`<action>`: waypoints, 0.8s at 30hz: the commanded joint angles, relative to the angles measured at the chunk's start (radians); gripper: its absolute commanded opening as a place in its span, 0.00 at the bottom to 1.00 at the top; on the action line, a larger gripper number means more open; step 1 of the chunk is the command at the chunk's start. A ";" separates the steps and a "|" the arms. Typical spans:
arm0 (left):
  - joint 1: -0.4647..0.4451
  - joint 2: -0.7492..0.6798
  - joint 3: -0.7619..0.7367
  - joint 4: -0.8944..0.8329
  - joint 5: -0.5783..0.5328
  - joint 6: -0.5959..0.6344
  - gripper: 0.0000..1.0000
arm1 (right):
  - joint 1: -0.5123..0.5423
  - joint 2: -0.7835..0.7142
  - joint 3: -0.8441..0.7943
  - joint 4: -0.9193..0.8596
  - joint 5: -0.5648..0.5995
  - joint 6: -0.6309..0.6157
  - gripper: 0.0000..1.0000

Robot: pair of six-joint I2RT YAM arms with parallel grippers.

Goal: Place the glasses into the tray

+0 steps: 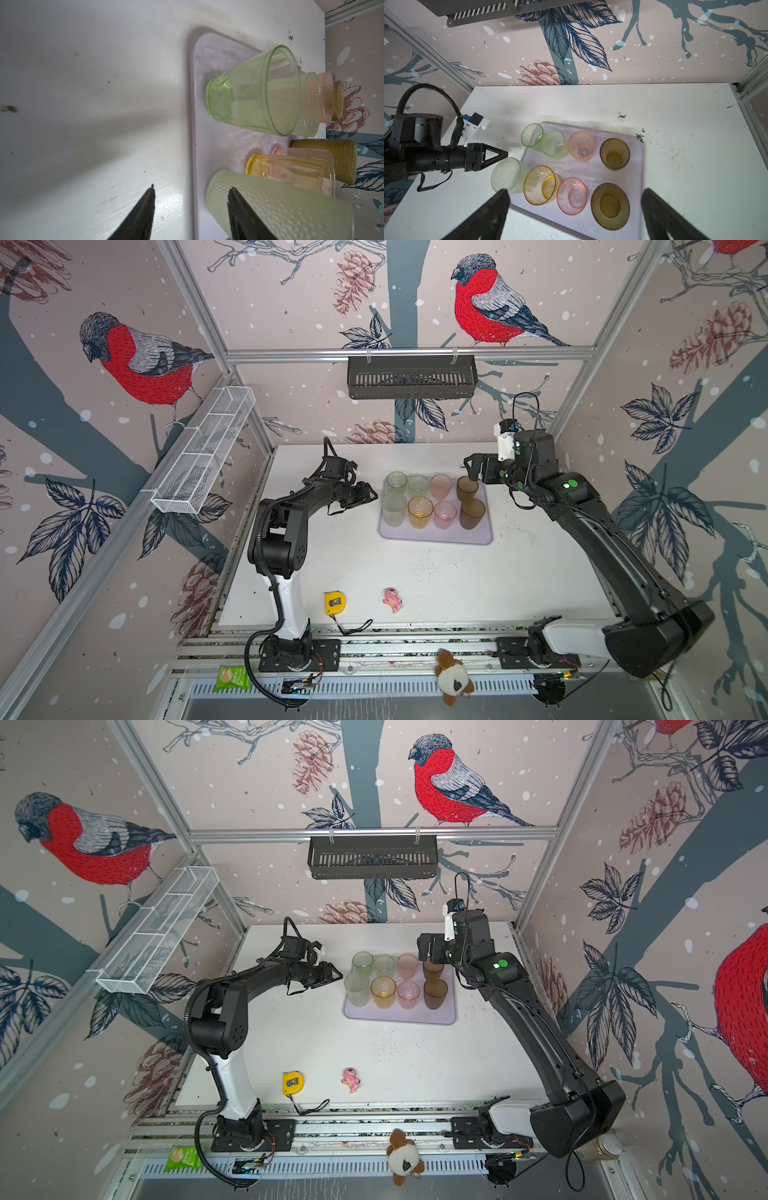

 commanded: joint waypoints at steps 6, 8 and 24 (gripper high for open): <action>-0.023 0.063 0.042 0.076 0.035 -0.002 0.52 | 0.008 -0.005 0.023 -0.012 0.036 0.020 1.00; -0.025 0.072 0.037 0.094 0.039 -0.014 0.50 | 0.010 -0.007 0.025 -0.015 0.039 0.020 1.00; -0.048 0.145 0.030 0.180 0.043 -0.073 0.43 | 0.028 -0.038 0.018 -0.040 0.068 0.040 1.00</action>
